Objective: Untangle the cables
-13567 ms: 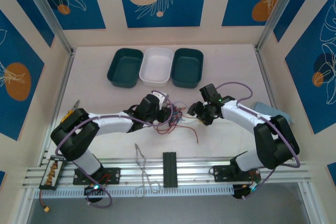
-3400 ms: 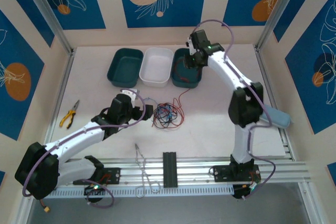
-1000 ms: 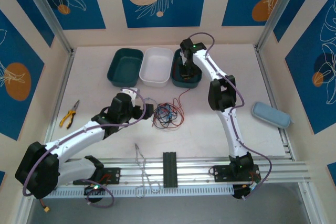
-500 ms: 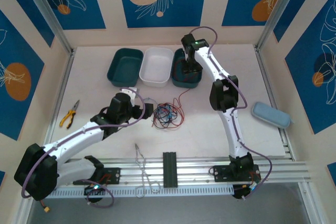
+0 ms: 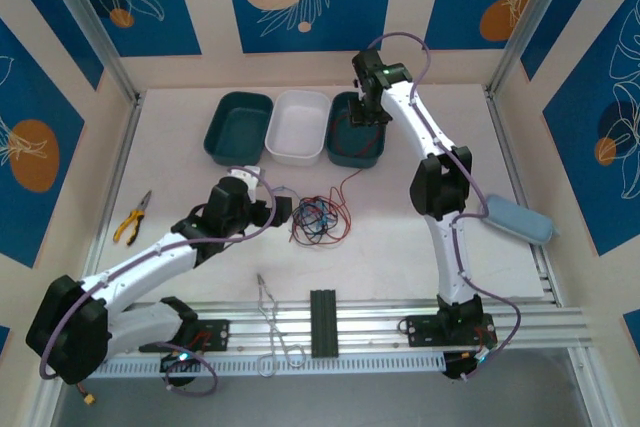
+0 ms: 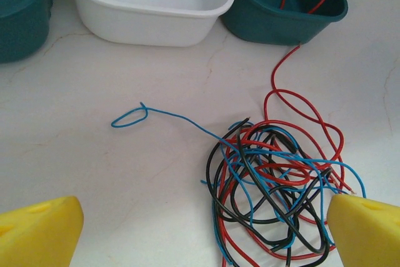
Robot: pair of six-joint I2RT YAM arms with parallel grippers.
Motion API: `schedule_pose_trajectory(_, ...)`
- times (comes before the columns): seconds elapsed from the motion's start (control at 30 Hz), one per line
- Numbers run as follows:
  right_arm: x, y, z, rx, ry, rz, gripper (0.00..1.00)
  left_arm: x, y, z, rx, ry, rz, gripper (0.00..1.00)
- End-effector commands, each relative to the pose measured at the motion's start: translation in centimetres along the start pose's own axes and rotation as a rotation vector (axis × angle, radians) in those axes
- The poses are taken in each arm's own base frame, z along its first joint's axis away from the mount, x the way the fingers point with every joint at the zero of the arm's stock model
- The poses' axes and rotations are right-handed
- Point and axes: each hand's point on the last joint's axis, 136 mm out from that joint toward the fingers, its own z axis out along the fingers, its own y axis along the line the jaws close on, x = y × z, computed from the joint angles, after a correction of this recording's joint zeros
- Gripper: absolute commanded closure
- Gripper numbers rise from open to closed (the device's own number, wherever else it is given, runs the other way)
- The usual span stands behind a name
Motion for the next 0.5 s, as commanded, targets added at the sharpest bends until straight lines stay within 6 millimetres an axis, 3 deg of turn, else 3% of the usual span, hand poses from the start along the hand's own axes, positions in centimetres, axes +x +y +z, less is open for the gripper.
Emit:
schedule_pose_trajectory(0.0,0.8,1.2,-2.1,-0.063,-0.012,0.060,0.52,-0.4,0.1,-0.5,0.005,-0.021,-0.007,0.00)
schedule_pose_trajectory(0.23,3.9,0.5,-2.0,-0.039,0.009,0.159,0.53,-0.1,0.4,-0.6,-0.006,-0.016,-0.001,0.00)
schedule_pose_trajectory(0.47,5.0,1.1,-1.0,-0.055,0.004,0.179,0.58,-0.1,0.1,-0.1,0.006,-0.013,-0.005,0.00)
